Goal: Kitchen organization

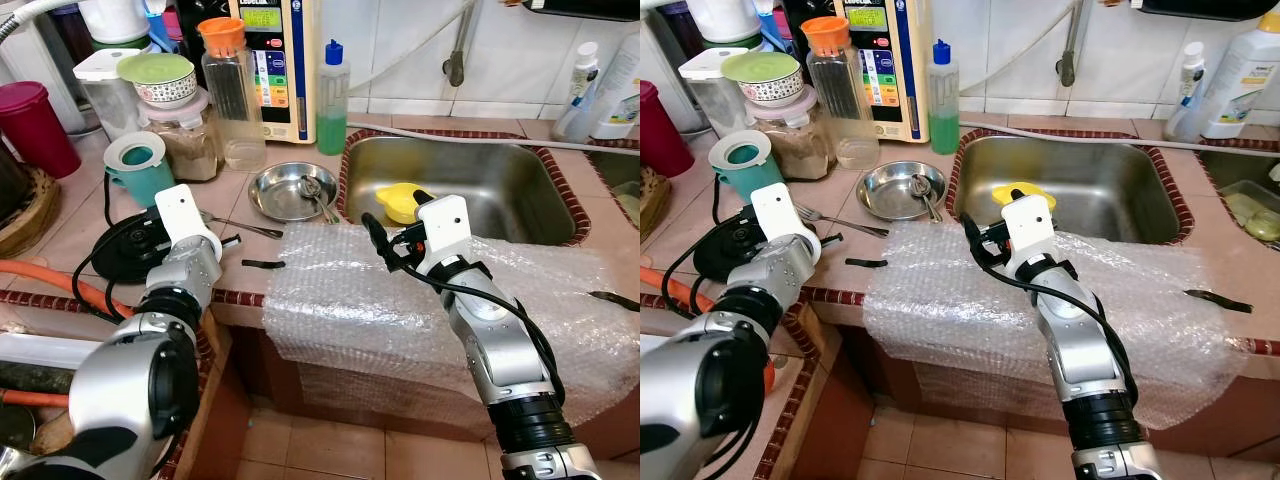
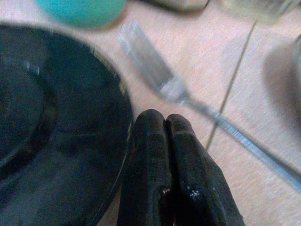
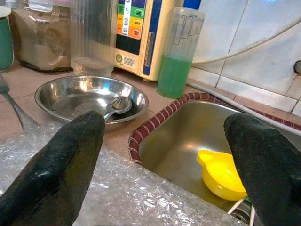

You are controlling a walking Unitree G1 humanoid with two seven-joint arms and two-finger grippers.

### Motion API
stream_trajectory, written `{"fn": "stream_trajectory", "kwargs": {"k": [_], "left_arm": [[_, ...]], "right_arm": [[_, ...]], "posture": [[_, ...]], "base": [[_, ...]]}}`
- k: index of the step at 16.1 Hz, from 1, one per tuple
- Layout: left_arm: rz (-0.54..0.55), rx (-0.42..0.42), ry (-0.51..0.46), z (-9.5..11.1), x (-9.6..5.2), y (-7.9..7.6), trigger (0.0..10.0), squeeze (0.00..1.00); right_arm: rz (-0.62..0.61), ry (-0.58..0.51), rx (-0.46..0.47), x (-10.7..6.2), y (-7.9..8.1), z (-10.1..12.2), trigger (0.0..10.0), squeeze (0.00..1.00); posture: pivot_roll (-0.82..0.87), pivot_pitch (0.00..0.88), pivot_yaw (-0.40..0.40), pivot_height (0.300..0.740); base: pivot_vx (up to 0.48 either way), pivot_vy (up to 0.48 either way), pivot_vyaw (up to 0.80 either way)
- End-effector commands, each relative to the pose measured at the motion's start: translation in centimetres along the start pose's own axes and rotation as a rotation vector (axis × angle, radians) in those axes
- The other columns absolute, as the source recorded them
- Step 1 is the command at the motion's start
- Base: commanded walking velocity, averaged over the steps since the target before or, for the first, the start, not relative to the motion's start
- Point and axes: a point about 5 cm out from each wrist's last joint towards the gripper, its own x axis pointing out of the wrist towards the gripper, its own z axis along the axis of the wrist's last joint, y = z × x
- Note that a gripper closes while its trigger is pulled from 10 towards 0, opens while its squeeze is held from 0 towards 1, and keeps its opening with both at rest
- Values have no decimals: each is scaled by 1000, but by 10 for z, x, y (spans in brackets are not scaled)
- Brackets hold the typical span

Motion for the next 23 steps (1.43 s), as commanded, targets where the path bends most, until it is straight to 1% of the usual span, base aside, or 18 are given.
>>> {"fn": "stream_trajectory", "kwargs": {"k": [1, 2, 3, 4, 6, 7, 8, 9, 10, 11, 14, 15, 18, 23], "left_arm": [[-33, 37, -92, 8, -2, -6, 0, 0], [-46, 72, -118, 8, -4, -9, 3255, 0], [-63, 98, -162, 8, -6, -13, 10000, 0], [-98, 114, -235, 9, -12, -19, 10000, 0], [-137, 178, -351, 10, -23, -25, 10000, 0], [-145, 197, -375, 10, -26, -26, 10000, 0], [-185, 234, -442, 9, -35, -30, 10000, 0], [-201, 253, -469, 9, -39, -32, 10000, 0], [-244, 295, -532, 9, -48, -36, 10000, 0], [-291, 305, -568, 7, -57, -41, 10000, 0], [-313, 305, -571, 4, -61, -44, 10000, 0], [-320, 308, -563, 3, -65, -44, 10000, 0], [-320, 312, -557, 5, -67, -43, 10000, 0], [-305, 315, -549, 7, -66, -39, 10000, 0]], "right_arm": [[5, -12, -9, 3, 0, 4, 10000, 0], [5, -13, -8, 3, 0, 4, 10000, 0], [3, -16, -7, 3, 0, 5, 10000, 0], [0, -20, -4, 3, 0, 5, 10000, 0], [-4, -27, -5, 3, -1, 7, 10000, 0], [-7, -30, -6, 3, -2, 7, 10000, 0], [-23, -41, -10, 3, -4, 9, 10000, 0], [-29, -46, -11, 3, -5, 10, 10000, 0], [-53, -61, -10, 3, -9, 14, 10000, 0], [-81, -74, -6, 3, -14, 17, 10000, 0], [-96, -71, -6, 3, -16, 18, 10000, 0], [-101, -70, -7, 3, -17, 18, 10000, 0], [-106, -71, -5, 4, -17, 18, 10000, 0], [-106, -74, -6, 3, -16, 17, 10000, 0]], "posture": [[8, 0, 78, 740], [10, 0, 76, 740], [10, 0, 75, 740], [12, 0, 74, 740], [16, 0, 72, 740], [17, 0, 72, 740], [18, 0, 72, 740], [18, 0, 72, 740], [21, 0, 71, 740], [21, 0, 71, 740], [22, 0, 70, 740], [22, 0, 70, 740], [20, 0, 76, 740], [21, 0, 79, 740]], "base": [[0, 0, 0], [0, 0, 0], [0, 0, 0], [0, 0, 0], [0, 0, 0], [0, 0, 0], [0, 0, 0], [0, 0, 0], [0, 0, 0], [0, 0, 0], [0, 0, 0], [0, -292, -800], [0, -442, -669], [0, -480, 0]]}}
